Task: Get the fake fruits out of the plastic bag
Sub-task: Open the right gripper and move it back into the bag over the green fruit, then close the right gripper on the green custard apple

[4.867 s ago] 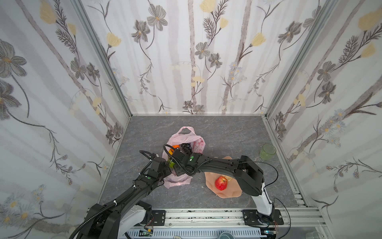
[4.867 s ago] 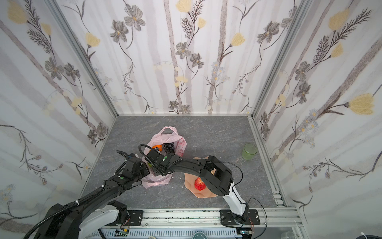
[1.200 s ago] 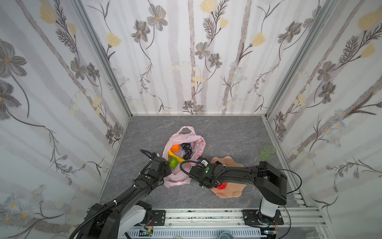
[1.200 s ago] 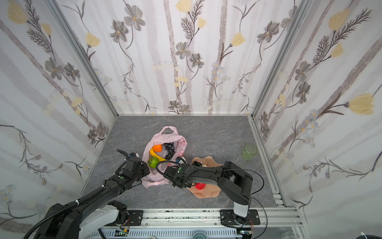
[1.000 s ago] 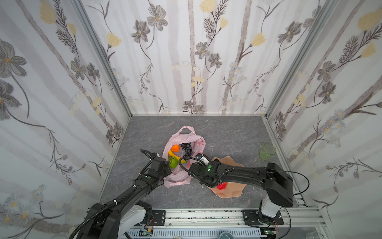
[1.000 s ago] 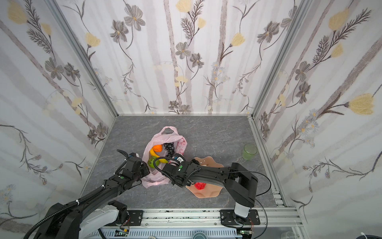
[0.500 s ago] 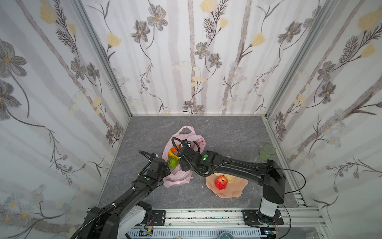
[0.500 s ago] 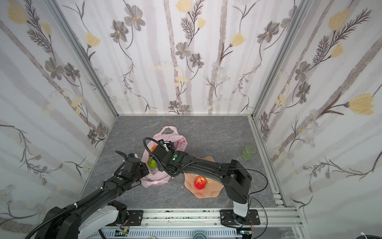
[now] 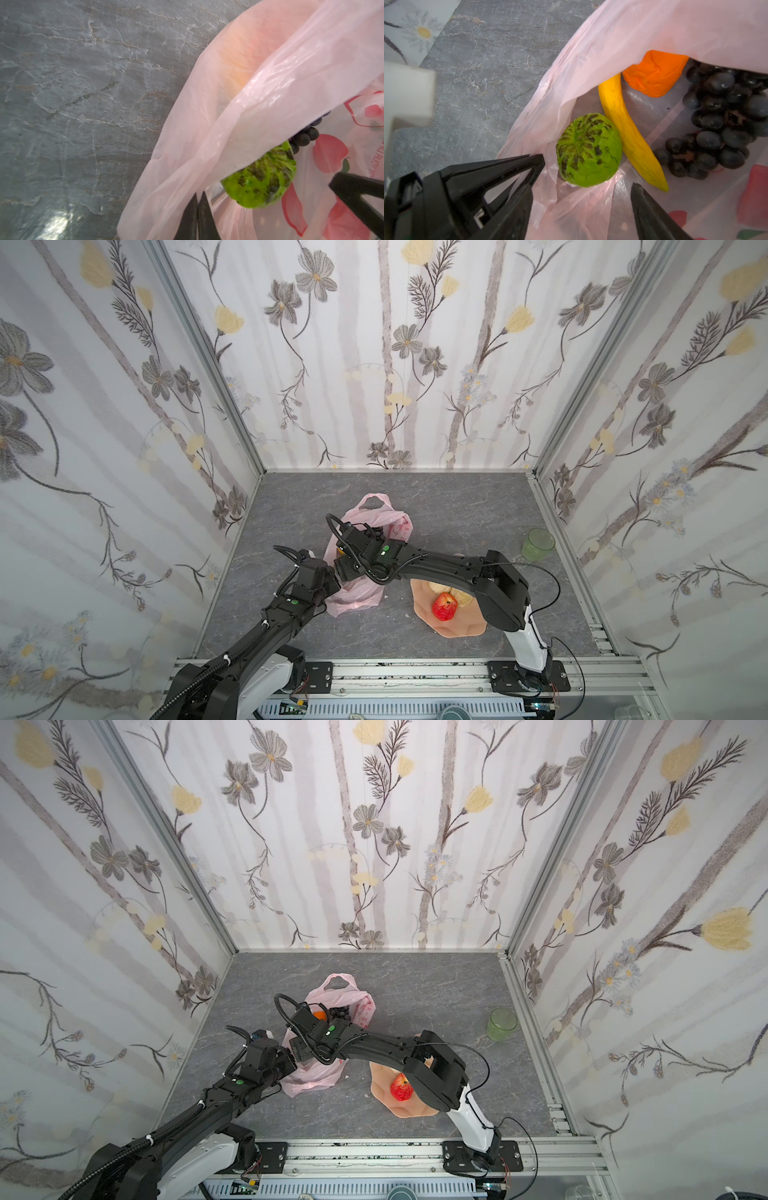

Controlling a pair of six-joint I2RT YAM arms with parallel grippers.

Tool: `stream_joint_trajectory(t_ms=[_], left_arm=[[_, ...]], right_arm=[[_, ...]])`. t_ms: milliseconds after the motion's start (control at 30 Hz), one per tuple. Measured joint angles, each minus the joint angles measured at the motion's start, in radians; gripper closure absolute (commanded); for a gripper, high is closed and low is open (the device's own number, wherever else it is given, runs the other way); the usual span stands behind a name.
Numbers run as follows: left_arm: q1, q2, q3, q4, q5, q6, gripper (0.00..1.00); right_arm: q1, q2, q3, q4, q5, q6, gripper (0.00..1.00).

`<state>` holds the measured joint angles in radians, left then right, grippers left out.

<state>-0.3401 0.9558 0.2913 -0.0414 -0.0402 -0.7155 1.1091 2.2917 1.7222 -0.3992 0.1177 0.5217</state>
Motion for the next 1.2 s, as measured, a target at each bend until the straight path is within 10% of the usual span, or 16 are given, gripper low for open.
stream_joint_trajectory(t_ms=[1200], left_arm=[[0.003,-0.007,-0.008,0.006,0.002,-0.014,1.0]], right_arm=[[-0.022,0.192,0.179,-0.067,0.072,-0.059,0.31]])
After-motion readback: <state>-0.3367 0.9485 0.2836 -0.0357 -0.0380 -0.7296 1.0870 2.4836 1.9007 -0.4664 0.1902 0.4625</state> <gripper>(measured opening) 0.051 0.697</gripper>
